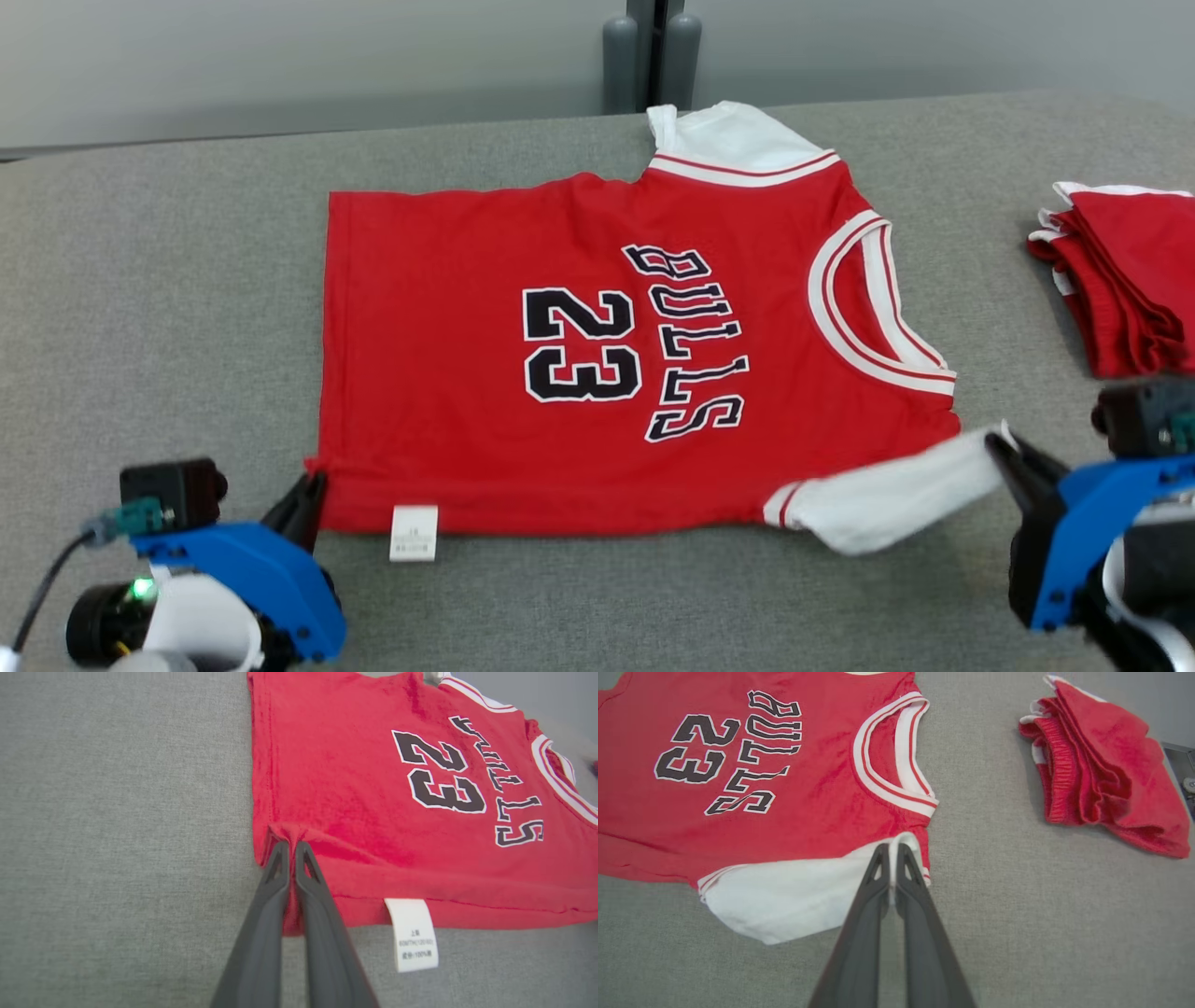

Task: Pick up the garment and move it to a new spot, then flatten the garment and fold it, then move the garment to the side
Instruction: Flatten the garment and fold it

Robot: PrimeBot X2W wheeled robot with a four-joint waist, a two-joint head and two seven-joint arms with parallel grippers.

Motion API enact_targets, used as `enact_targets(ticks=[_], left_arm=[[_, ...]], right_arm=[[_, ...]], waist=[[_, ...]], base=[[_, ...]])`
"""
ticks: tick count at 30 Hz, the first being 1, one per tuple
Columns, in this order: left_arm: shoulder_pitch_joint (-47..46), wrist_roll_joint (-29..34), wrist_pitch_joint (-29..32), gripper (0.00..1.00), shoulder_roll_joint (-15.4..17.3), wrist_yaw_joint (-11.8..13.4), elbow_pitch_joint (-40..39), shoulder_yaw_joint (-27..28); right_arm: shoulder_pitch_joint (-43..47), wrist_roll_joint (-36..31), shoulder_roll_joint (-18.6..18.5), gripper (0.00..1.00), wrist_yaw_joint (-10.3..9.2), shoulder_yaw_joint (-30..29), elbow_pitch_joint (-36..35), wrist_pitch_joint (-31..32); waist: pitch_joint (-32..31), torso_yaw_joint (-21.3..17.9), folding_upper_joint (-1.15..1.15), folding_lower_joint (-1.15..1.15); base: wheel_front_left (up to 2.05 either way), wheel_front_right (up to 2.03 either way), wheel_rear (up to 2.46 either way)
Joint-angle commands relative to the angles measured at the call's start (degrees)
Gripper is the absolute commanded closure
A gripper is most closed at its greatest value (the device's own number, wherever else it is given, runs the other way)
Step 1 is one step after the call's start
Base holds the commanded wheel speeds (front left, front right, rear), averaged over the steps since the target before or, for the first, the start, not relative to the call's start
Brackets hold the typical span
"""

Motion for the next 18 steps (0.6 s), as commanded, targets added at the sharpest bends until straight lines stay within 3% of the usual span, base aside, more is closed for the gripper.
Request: enact_targets(ticks=[1, 10, 18], left_arm=[[-2.22, -0.59, 0.71, 1.00, -0.01, -0.30, 0.14, 0.26], [-10.65, -2.57, 0.08, 1.00, -3.67, -1.99, 5.28, 0.39], [-16.53, -1.87, -2.63, 1.00, -6.70, -4.20, 13.61, -0.95]], right_arm=[[-3.29, -0.26, -1.06, 1.00, 0.01, 0.44, 0.98, 0.37], [-17.69, 0.69, -6.27, 1.00, 0.01, 1.52, 9.49, -1.27], [-23.84, 1.73, -8.81, 1.00, 0.01, 4.64, 17.57, -4.48]], waist=[[0.86, 0.40, 0.00, -0.01], [4.69, 2.17, 0.00, -0.01], [6.19, 3.66, 0.00, -0.01]], base=[[0.00, 0.00, 0.00], [0.00, 0.00, 0.00], [0.00, 0.00, 0.00]])
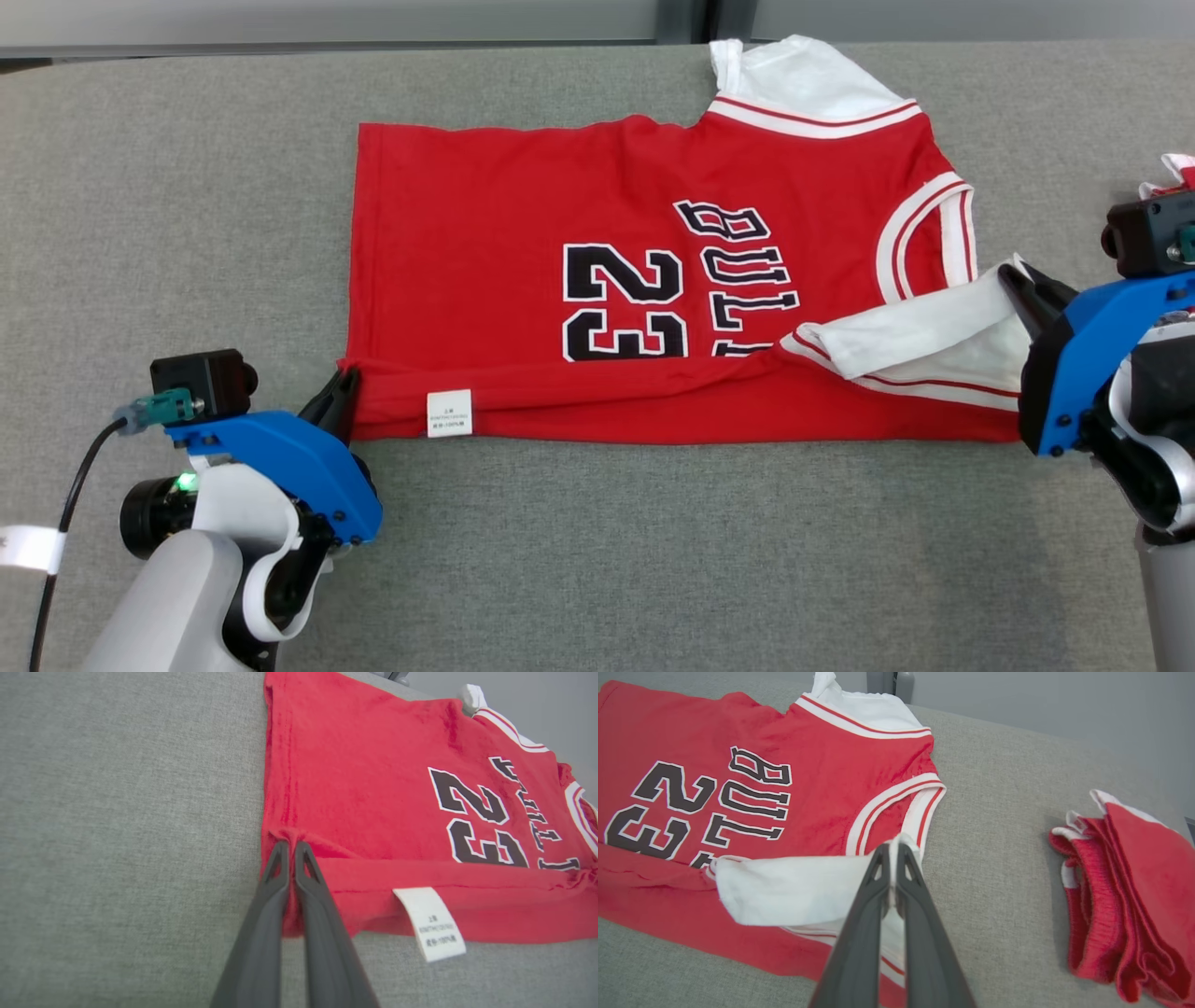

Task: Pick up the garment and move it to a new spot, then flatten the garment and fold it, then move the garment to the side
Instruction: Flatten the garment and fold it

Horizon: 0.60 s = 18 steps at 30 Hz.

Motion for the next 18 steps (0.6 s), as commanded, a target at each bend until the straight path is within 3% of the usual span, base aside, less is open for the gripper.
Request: enact_targets(ticks=[1, 7, 8, 9, 10, 11, 18], left_arm=[[-1.75, 0.43, -0.59, 1.00, -0.30, -0.42, 1.41, 0.07], [-2.99, 0.20, -1.62, 0.96, -1.14, -1.20, 5.00, -0.41], [-3.03, 0.19, -1.84, 0.69, -1.25, -1.36, 5.43, -0.54], [-3.13, 0.17, -2.10, 0.58, -1.41, -1.45, 5.88, -0.59], [-3.22, 0.02, -2.58, 0.00, -1.78, -1.49, 6.18, -0.47], [-3.28, -0.09, -3.11, 0.00, -2.09, -1.54, 6.58, -0.33], [-2.27, -0.02, -6.37, 0.00, -3.16, -1.95, 8.58, -0.22]], right_arm=[[-1.64, 0.39, -0.61, 1.00, 0.02, 0.65, 1.26, -1.08], [-4.62, -0.09, -0.95, 1.00, 0.01, 1.44, 4.87, -6.30], [-4.68, -0.19, -0.66, 1.00, 0.02, 1.49, 5.65, -7.05], [-4.92, -0.26, -0.32, 1.00, 0.01, 1.46, 6.13, -8.04], [-5.33, -0.38, -0.16, 0.23, 0.01, 1.41, 6.53, -9.20], [-5.62, -0.30, 0.10, 0.00, 0.01, 1.42, 7.04, -10.37], [-5.52, 1.12, 0.48, 0.00, 0.01, 2.63, 10.02, -16.52]], waist=[[0.19, 0.27, 0.00, -0.01], [0.07, 0.57, 0.00, -0.01], [-0.05, 0.66, 0.00, -0.01], [-0.18, 0.76, 0.00, -0.01], [-0.33, 0.88, 0.00, -0.01], [-0.49, 0.99, 0.00, -0.01], [-2.60, 1.23, 0.00, -0.01]], base=[[0.00, 0.00, 0.00], [0.00, 0.00, 0.00], [0.00, 0.00, 0.00], [0.00, 0.00, 0.00], [0.00, 0.00, 0.00], [0.00, 0.00, 0.00], [0.00, 0.00, 0.00]])
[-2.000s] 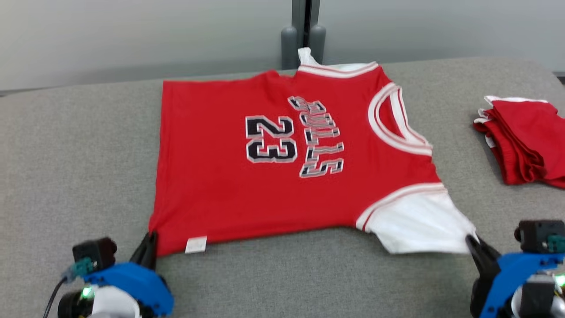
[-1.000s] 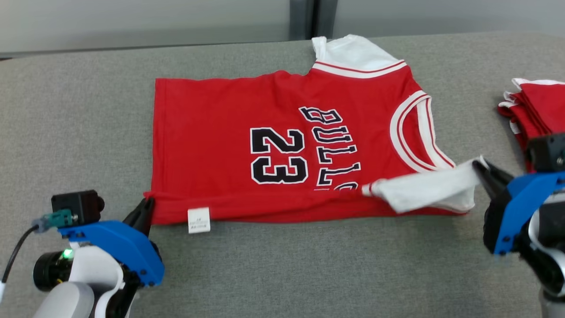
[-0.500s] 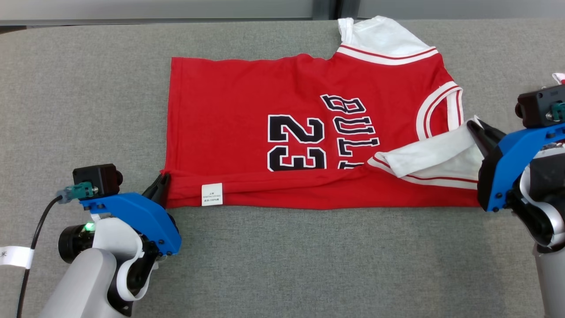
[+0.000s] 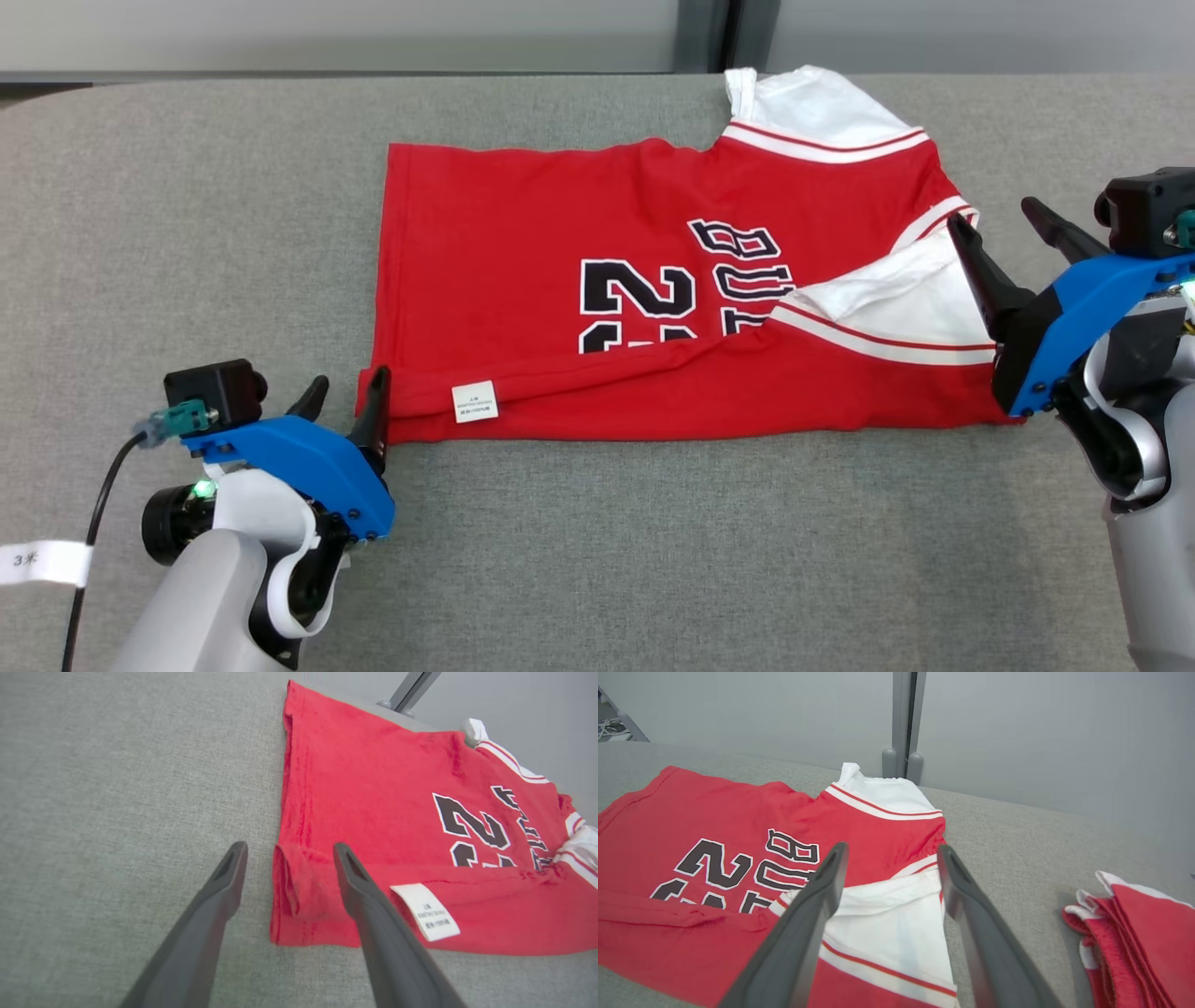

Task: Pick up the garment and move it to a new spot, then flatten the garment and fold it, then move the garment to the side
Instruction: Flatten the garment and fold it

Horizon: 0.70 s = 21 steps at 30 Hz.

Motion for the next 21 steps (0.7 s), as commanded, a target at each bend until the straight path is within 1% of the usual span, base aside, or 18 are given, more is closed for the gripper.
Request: enact_targets(ticks=[1, 5, 9, 12, 14, 18, 19, 21], left_arm=[[0.52, 0.40, -2.10, 0.00, -0.02, 0.11, 0.17, 0.58], [2.88, 0.80, -4.99, 0.00, -0.20, 0.08, 0.73, 0.68], [5.39, 1.28, -5.34, 0.00, -0.07, 0.50, 1.52, -0.41], [6.39, 1.64, -5.35, 0.00, -0.26, 0.78, 2.02, -1.01], [6.51, 1.66, -5.49, 0.00, -0.39, 0.90, 2.10, -1.08], [5.14, 2.02, -5.61, 0.00, -0.43, 0.96, 3.37, -1.38], [5.14, 2.02, -5.61, 0.00, -0.43, 0.96, 3.37, -1.38], [4.24, 2.16, -6.19, 0.00, -0.34, 1.28, 3.95, -0.94]], right_arm=[[0.36, 0.70, 0.05, 0.00, 0.01, -0.14, 0.60, -1.21], [3.94, 1.14, 0.44, 0.00, 0.01, -1.83, 1.19, -0.95], [7.91, 0.51, 1.74, 0.00, 0.01, -4.47, 0.69, 1.43], [10.75, -0.47, 3.31, 0.00, 0.02, -6.24, 0.02, 1.90], [11.50, -0.90, 3.76, 0.00, 0.02, -6.74, -0.06, 1.89], [13.36, -2.73, 6.47, 0.00, 0.02, -9.08, 0.65, -0.06], [13.36, -2.73, 6.47, 0.00, 0.02, -9.08, 0.65, -0.06], [13.32, -3.36, 7.60, 0.00, 0.02, -9.88, 1.48, -1.29]], waist=[[-0.89, -0.19, 0.00, 0.00], [-2.49, -0.42, 0.00, 0.00], [-3.44, -1.04, 0.00, 0.00], [-3.49, -1.45, 0.00, 0.00], [-3.43, -1.57, 0.00, 0.00], [-2.76, -2.12, 0.00, 0.00], [-2.76, -2.12, 0.00, 0.00], [-2.32, -2.31, 0.00, 0.00]], base=[[0.00, 0.00, 0.00], [0.00, 0.00, 0.00], [0.00, 0.00, 0.00], [0.00, 0.00, 0.00], [0.00, 0.00, 0.00], [0.00, 0.00, 0.00], [0.00, 0.00, 0.00], [0.00, 0.00, 0.00]])
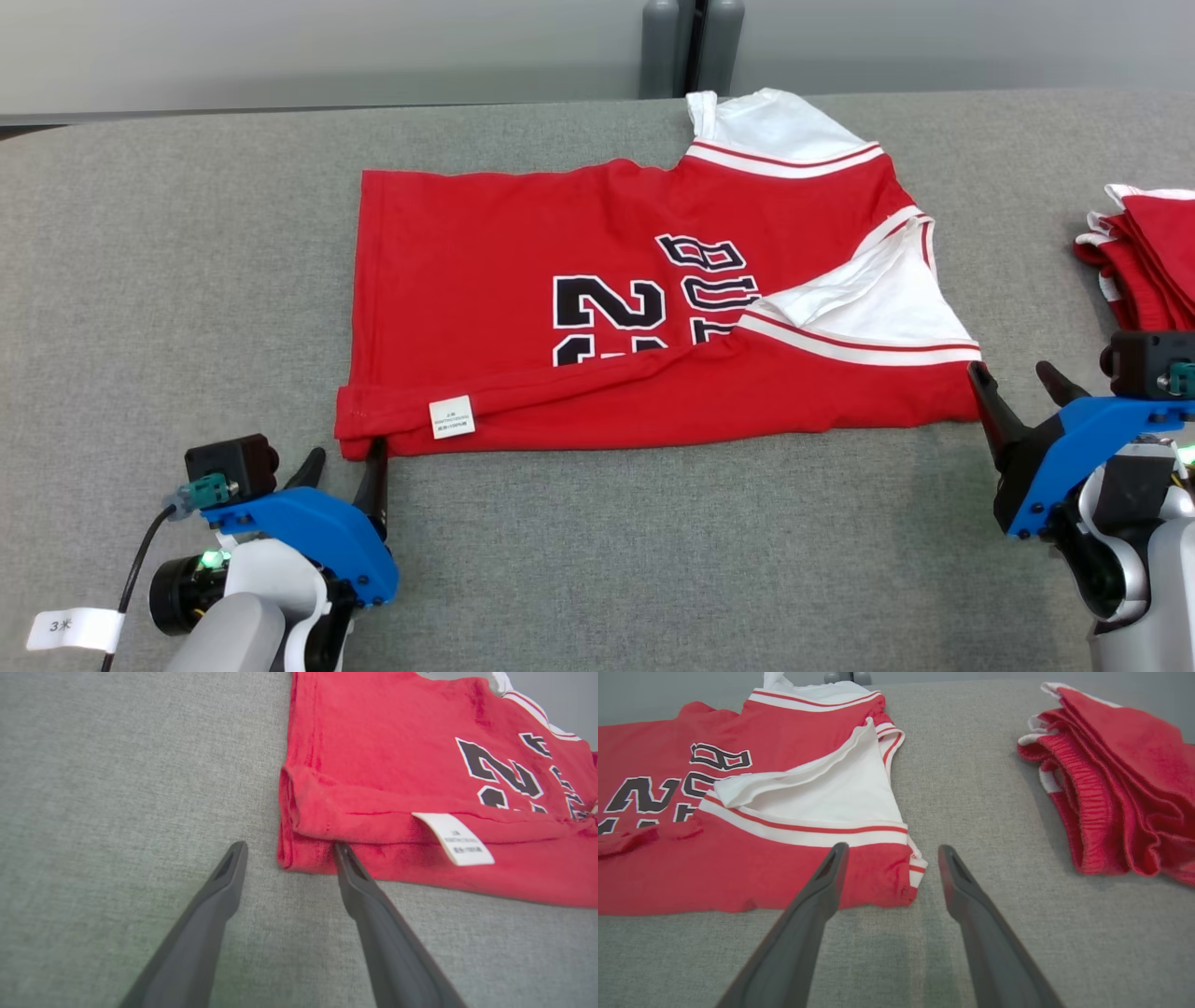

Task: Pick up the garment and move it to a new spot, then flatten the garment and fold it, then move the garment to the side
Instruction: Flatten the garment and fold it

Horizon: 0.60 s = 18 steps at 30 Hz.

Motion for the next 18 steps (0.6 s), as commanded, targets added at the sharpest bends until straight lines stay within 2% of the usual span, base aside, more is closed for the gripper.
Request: enact_targets(ticks=[1, 10, 13, 15, 16, 17, 18], left_arm=[[-1.20, 0.39, -0.48, 0.00, 0.11, 0.32, 0.32, 0.44], [-4.37, -0.25, -0.93, 0.00, -0.62, -0.05, 1.70, 0.72], [-4.56, -0.59, 0.56, 0.00, -0.57, -0.54, 2.33, -0.04], [-4.38, -0.91, 1.60, 0.42, -0.75, -0.88, 3.13, -0.60], [-4.37, -1.14, 2.04, 0.68, -1.02, -1.15, 3.49, -0.86], [-4.39, -1.28, 2.46, 1.00, -1.16, -1.24, 3.97, -1.15], [-4.30, -1.49, 3.07, 1.00, -1.38, -1.54, 4.42, -1.54]], right_arm=[[0.66, -0.24, 0.45, 0.00, 0.03, -0.38, 0.47, -0.64], [-2.15, -3.02, 2.96, 0.00, 0.02, -3.14, 4.89, -2.37], [-3.31, -3.76, 3.65, 0.00, 0.03, -3.73, 6.99, -2.33], [-3.81, -4.60, 3.83, 0.00, 0.03, -4.11, 8.92, -2.53], [-4.14, -4.69, 3.92, 0.00, 0.03, -4.17, 9.92, -2.63], [-4.48, -4.68, 4.00, 0.00, 0.03, -4.08, 11.01, -2.77], [-4.88, -4.51, 4.08, 0.00, 0.03, -3.84, 12.03, -2.93]], waist=[[0.18, -0.06, 0.00, 0.01], [2.13, -0.40, 0.00, 0.01], [2.84, -0.50, 0.00, 0.01], [3.18, -0.59, 0.00, 0.01], [3.31, -0.59, 0.00, 0.01], [3.43, -0.56, 0.00, 0.01], [3.51, -0.50, 0.00, 0.01]], base=[[0.00, 0.00, 0.00], [0.00, 0.00, 0.00], [0.00, 0.00, 0.00], [0.00, 0.00, 0.00], [0.00, 0.00, 0.00], [0.00, 0.00, 0.00], [0.00, 0.00, 0.00]])
